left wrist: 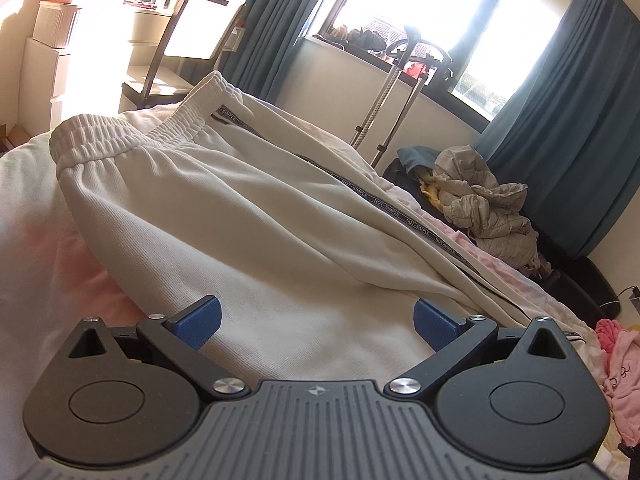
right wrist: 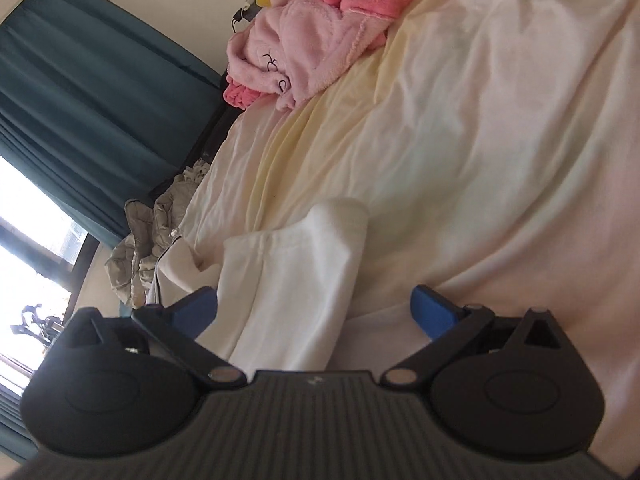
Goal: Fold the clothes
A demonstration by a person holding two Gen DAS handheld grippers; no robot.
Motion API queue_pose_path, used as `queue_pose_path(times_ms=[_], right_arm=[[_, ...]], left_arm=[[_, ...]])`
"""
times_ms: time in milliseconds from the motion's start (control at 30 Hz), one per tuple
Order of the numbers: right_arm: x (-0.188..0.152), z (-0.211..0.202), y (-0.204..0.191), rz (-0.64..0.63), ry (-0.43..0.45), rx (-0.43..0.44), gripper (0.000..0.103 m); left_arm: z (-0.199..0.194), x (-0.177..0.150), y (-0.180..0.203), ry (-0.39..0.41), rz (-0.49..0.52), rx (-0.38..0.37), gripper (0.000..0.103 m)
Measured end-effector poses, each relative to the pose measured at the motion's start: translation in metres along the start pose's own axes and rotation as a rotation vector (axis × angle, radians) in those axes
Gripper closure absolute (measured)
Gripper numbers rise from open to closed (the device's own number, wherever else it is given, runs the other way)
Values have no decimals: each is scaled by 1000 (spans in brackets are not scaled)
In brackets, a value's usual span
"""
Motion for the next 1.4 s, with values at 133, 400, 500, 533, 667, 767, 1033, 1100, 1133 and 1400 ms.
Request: queue_pose_path(times_ms=[133,400,500,533,667,767,1033,1100,1133,1400], right_arm=[[9,22,-1,31,-76,83,0],[-5,48,-29,-10,-206,169,16],[-20,54,-40,-37,-269,122,35],[-25,55,-43,-49,-285,105,45],[-25,55,-33,-49,-261,19,92],[-21,49,-35,-6,-229,74,99],[-5,29,-68,-100,-153,161,100],[-4,34,-65,-123,-174,135,100],[-5,36,-63,-127,-183,125,99],[-9,45,-44,-92,-249,50,95]], left_arm=[[-3,5,-11,9,-53,16,1],[3,20,-27,-52,-128,40,1],[11,24,-31,-91,-108,51,1],[14,25,-32,-98,-96,58,1],[14,36,-43,-74,-74,70,1],[9,38,-56,-47,-124,68,1],[-10,42,-101,17,-453,49,1],[-15,40,-115,18,-557,41,1],[-19,38,-125,18,-625,32,1],[-13,20,-160,-48,-850,19,1]])
Point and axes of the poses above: each gripper's, at about its wrist camera, not at the fingertips, and z roughly the way its jaws point, y to its right, x to its top, the point moved 3 cm from there along z, roughly the way its jaws point, and after that the axes turned 1 degree about x, right-handed, at the moved point
